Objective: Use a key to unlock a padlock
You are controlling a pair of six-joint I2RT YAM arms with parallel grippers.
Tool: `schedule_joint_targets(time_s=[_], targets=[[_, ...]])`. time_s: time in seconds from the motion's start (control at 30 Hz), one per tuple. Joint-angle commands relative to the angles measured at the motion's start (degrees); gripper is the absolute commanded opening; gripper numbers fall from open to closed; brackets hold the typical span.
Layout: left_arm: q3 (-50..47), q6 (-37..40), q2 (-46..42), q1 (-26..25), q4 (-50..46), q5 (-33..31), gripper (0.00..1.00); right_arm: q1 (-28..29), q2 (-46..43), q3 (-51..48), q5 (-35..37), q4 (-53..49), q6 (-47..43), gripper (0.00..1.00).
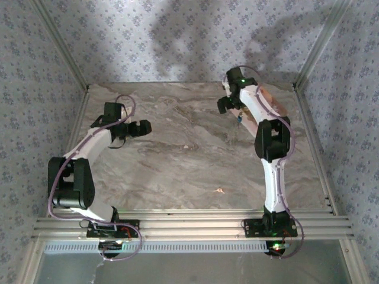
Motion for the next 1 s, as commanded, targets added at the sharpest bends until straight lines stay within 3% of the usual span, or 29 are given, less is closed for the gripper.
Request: schedule_joint_targets(time_s=[0.0,0.37,0.57,0.83,0.97], targets=[[2.07,-1.06,0.02,-0.22,-1.74,1.50,0.95,3.14,0.04,-2.33,-11.92,-2.86,-2.47,0.91],[4.86,-6.22,1.41,-0.15,-2.62,2.00,0.96,13.70,-6.25,-6.90,-14.57,-3.07,-1.99,0.88],[7.59,-9.09,2.46,-0.24,-2.76,0.64,0.98,18.97,-12.78,-7.40,-9.54,-6.10,0.23,0.89],[16.22,-8.61,9.95,-3.53,-1.29,8.40,0.96,14.34,-27.14,-20.82,-7.87,1.46,16.56,0.89],[24.30,-7.44,17.03,-7.06,-2.32,10.73,0.94,6.80,-35.54,-34.09,-9.38,6.06,31.69,0.89]])
